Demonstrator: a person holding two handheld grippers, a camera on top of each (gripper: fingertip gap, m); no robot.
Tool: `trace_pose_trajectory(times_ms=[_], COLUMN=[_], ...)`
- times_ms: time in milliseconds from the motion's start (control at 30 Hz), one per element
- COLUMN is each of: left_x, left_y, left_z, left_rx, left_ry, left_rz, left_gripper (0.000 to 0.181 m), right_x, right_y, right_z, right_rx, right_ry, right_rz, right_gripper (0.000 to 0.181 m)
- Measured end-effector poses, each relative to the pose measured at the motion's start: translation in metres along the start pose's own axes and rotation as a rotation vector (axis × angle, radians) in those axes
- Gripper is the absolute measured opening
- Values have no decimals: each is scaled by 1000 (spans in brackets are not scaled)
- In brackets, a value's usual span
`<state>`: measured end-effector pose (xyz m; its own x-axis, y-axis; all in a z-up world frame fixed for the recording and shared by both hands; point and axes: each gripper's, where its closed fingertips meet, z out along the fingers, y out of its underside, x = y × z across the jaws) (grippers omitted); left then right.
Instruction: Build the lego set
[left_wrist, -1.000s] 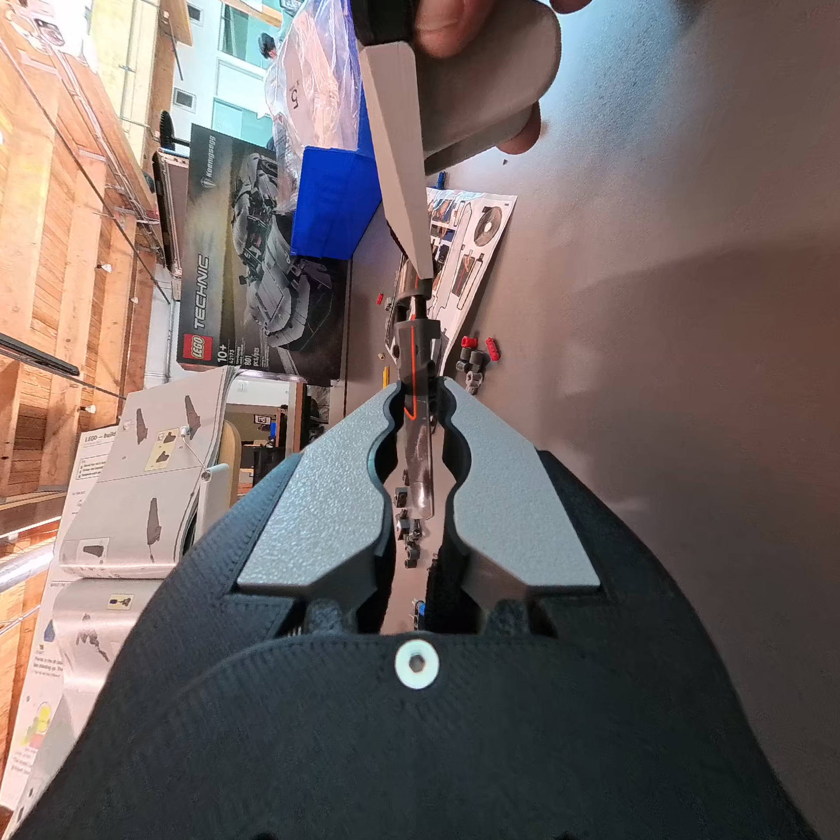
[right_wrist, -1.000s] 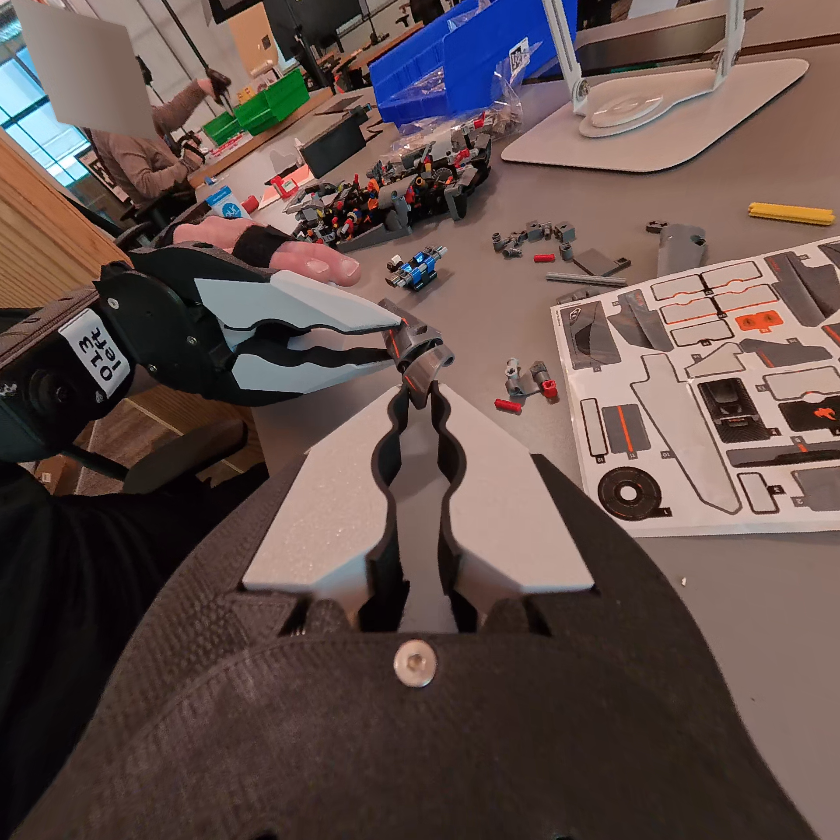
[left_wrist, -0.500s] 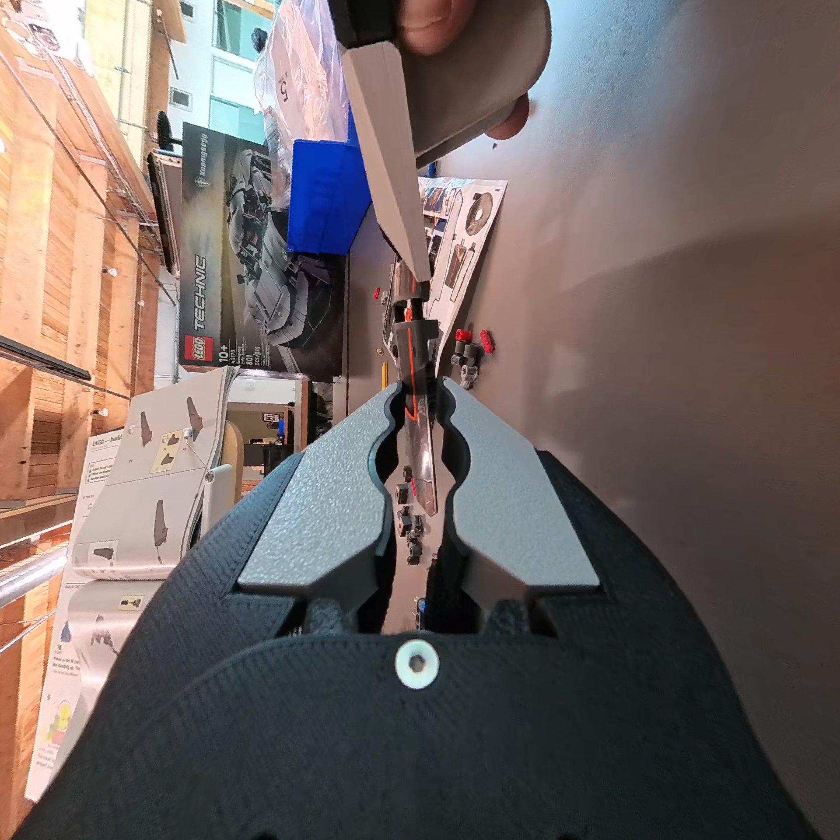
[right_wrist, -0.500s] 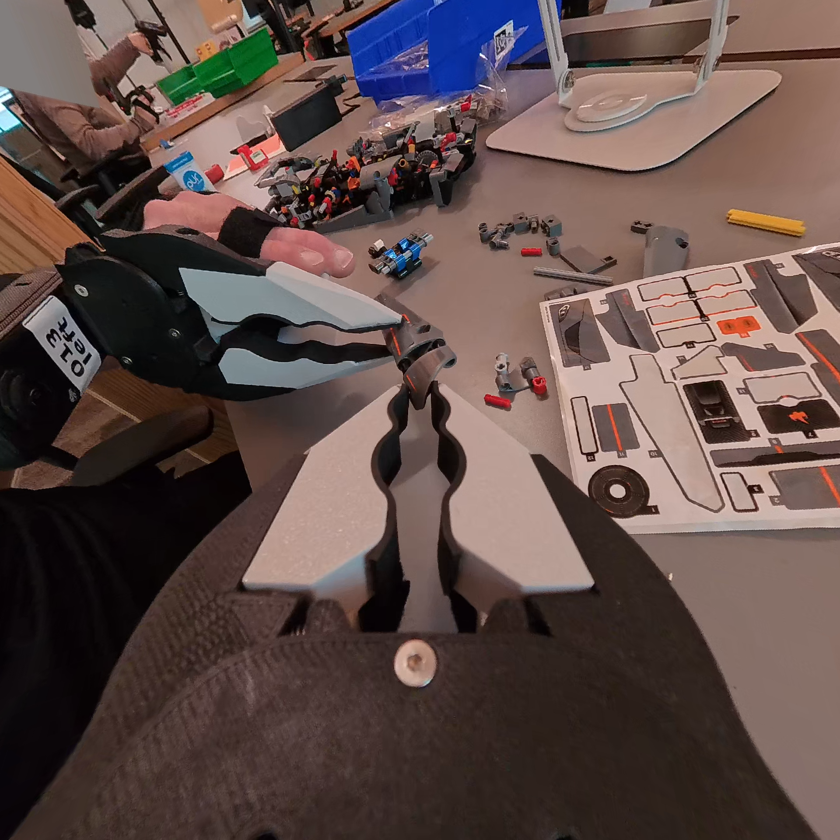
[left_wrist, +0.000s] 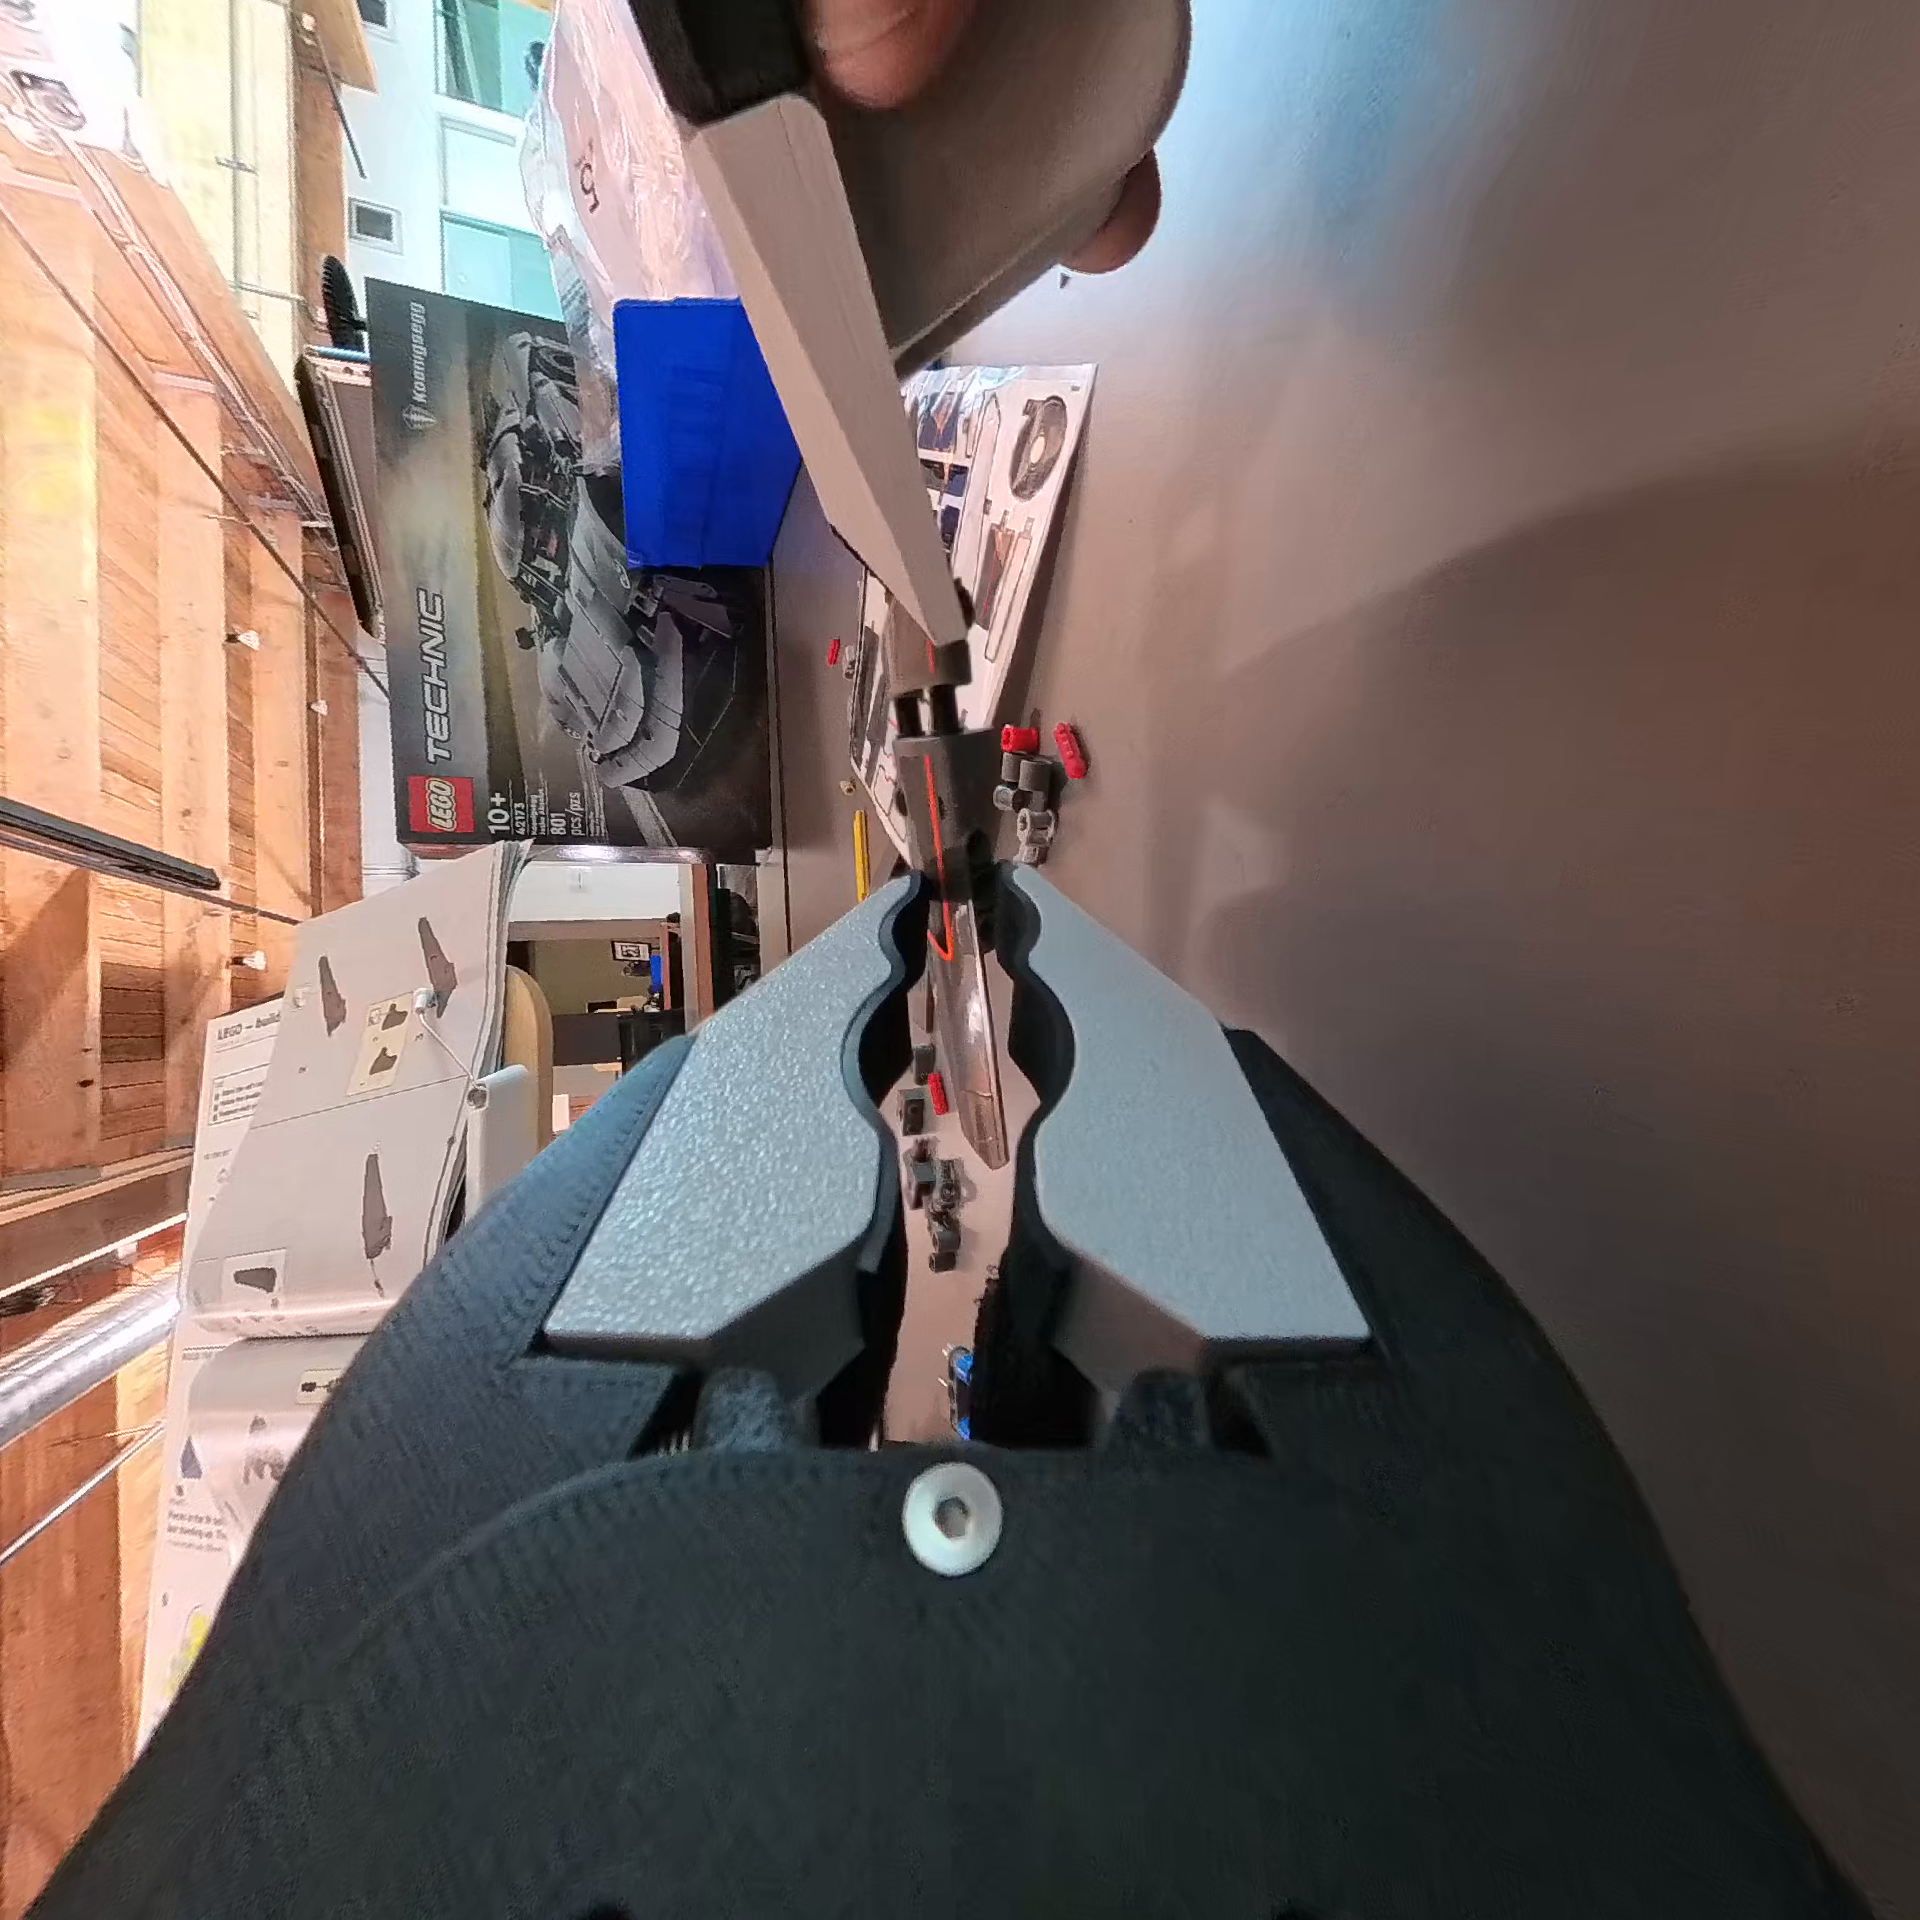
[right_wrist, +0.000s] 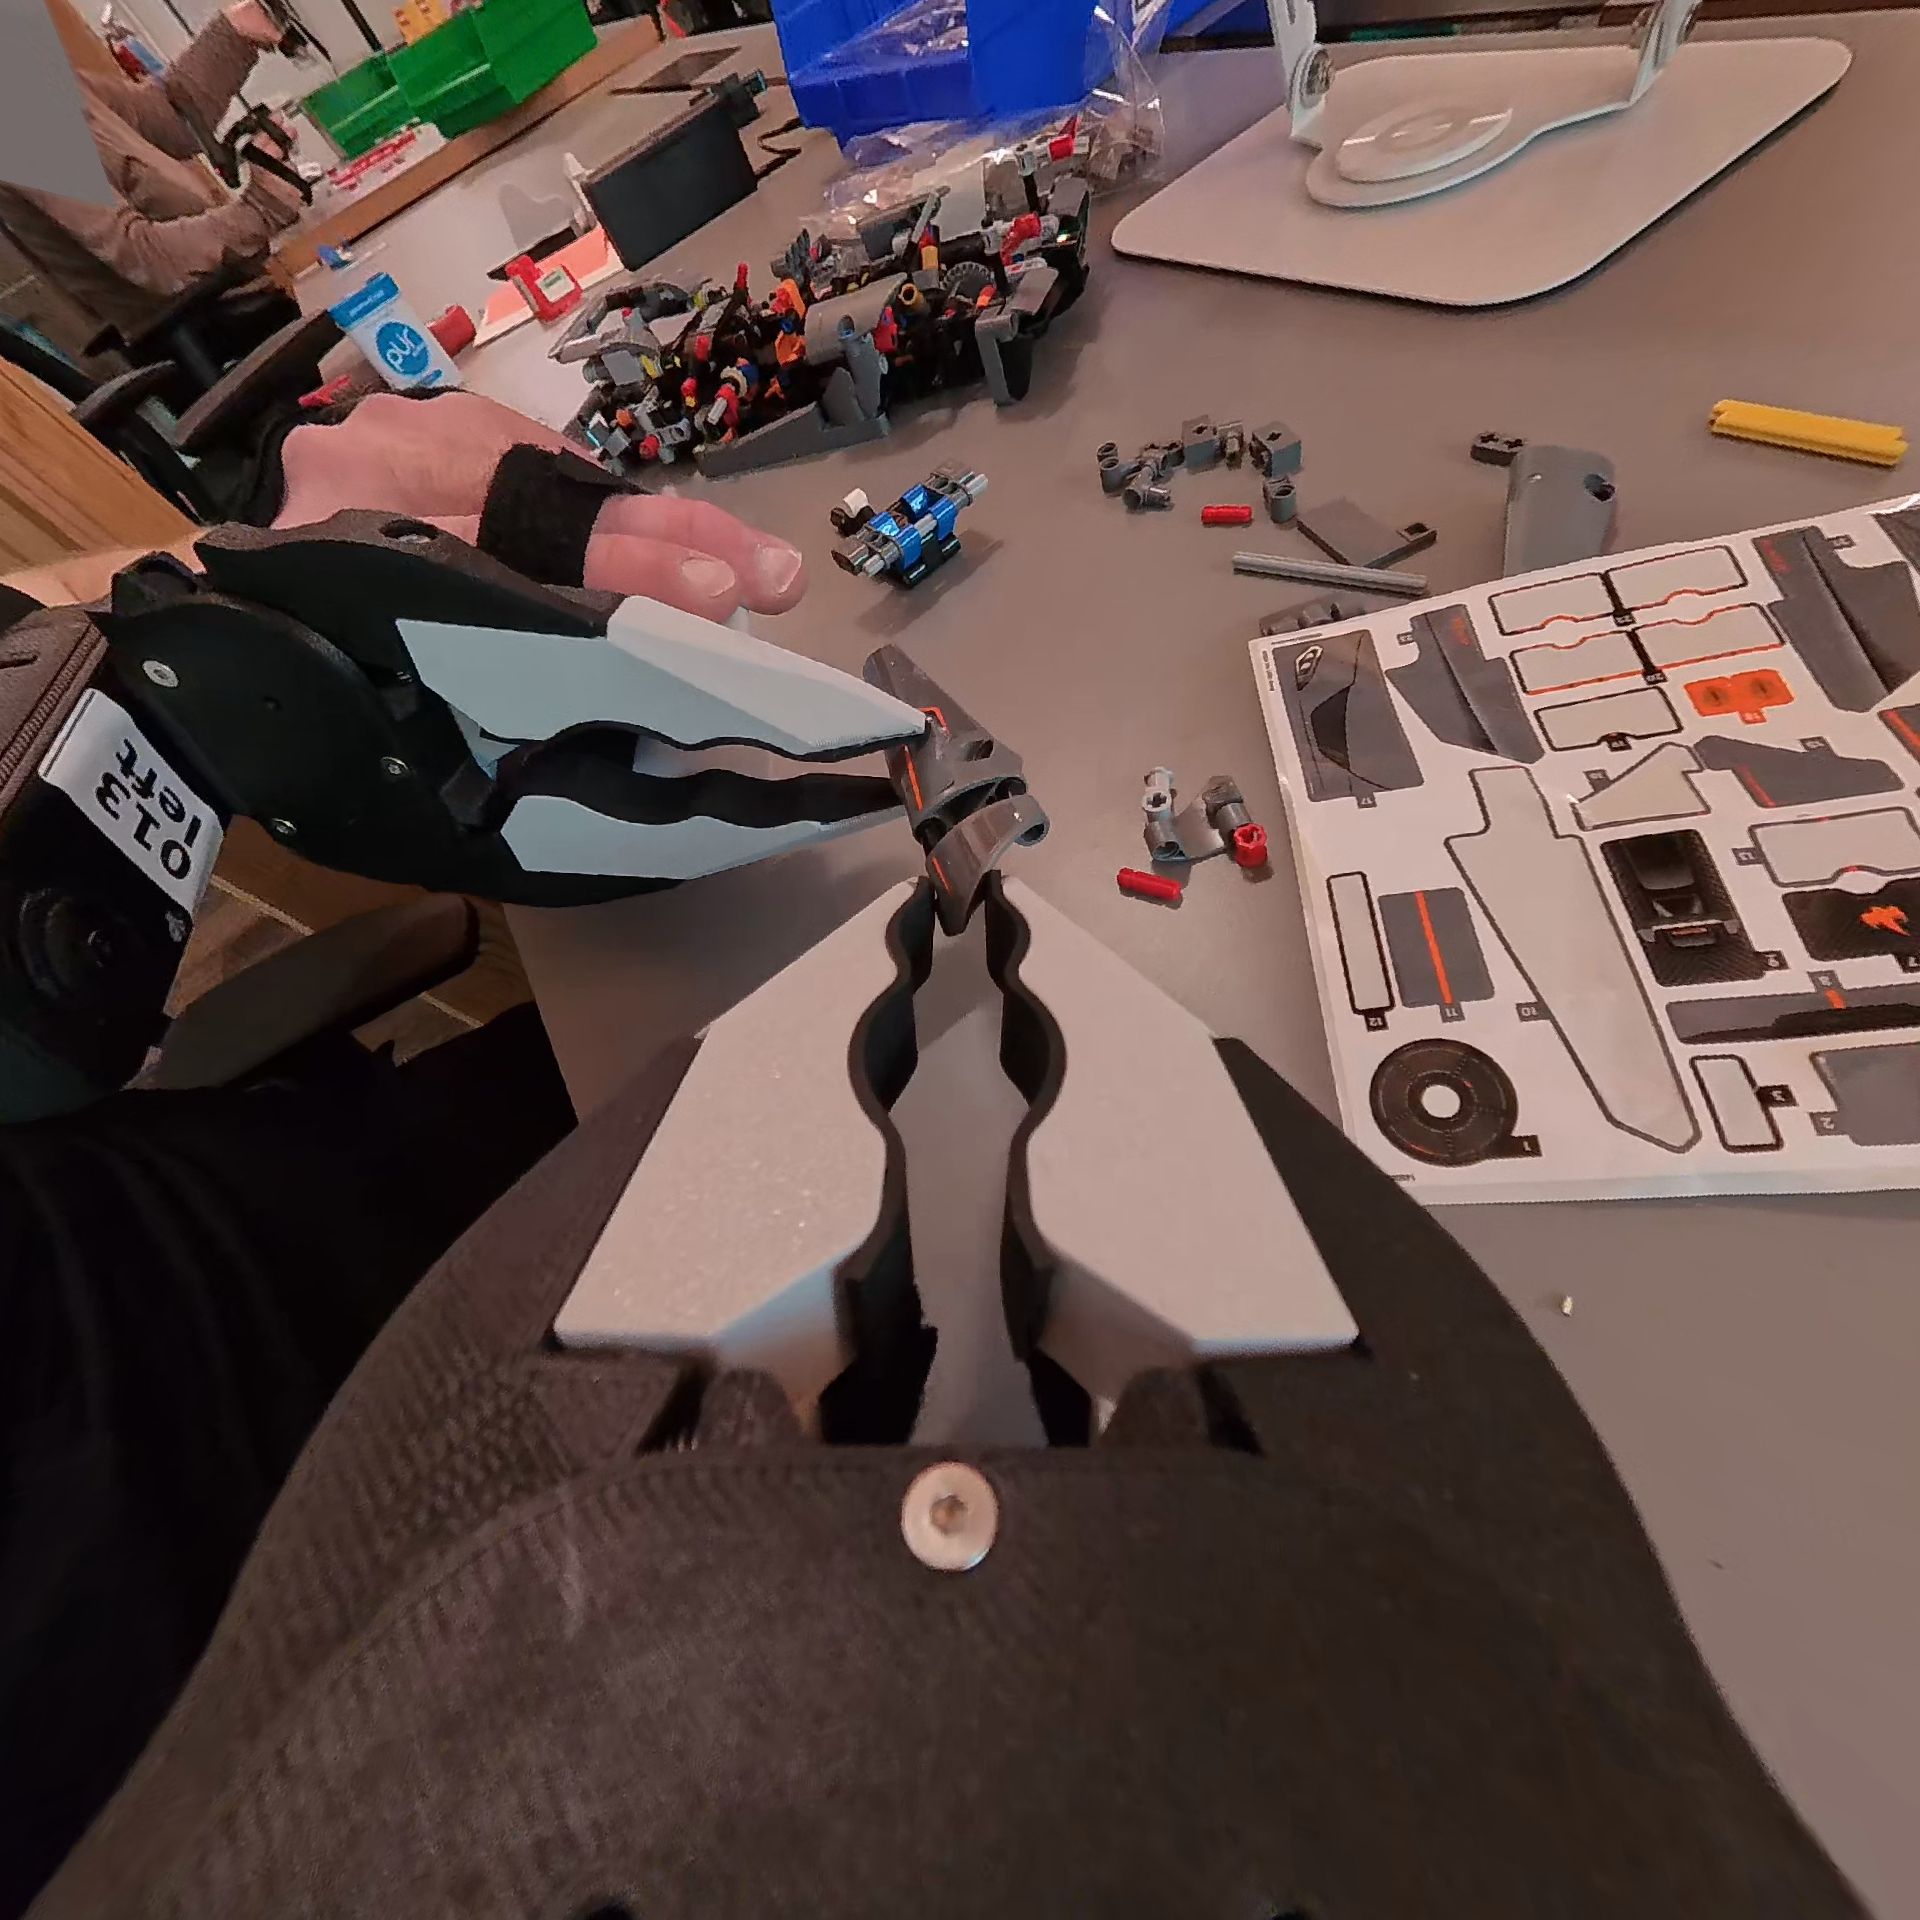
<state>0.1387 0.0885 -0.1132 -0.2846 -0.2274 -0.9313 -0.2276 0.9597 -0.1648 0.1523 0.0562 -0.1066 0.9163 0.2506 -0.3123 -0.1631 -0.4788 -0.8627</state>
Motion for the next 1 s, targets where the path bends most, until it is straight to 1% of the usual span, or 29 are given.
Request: trace_pose_trajectory(times_ms=[200, 567, 633, 700, 800, 1000], left_x=[5, 16, 15, 17, 21, 29], left_y=[3, 5, 5, 6, 9, 12], left_z=[-2, -14, -16, -17, -18, -16], left_rx=[-12, -28, -26, -25, -35, -41], left_ry=[18, 42, 29, 42, 57, 101], left_rz=[-1, -10, -10, -18, 27, 22], left_gripper=[8, 8, 9, 8, 9, 8], right_x=[-5, -18, -19, -21, -21, -21], right_y=[3, 12, 14, 16, 19, 24], right_z=[3, 9, 10, 12, 15, 20], right_rx=[-20, -62, -72, -83, -109, -150], right_ry=[-9, -22, -20, -21, -19, -15], right_rz=[-1, -1, -1, -2, -6, -3], right_gripper=[7, 7, 7, 7, 7, 7])
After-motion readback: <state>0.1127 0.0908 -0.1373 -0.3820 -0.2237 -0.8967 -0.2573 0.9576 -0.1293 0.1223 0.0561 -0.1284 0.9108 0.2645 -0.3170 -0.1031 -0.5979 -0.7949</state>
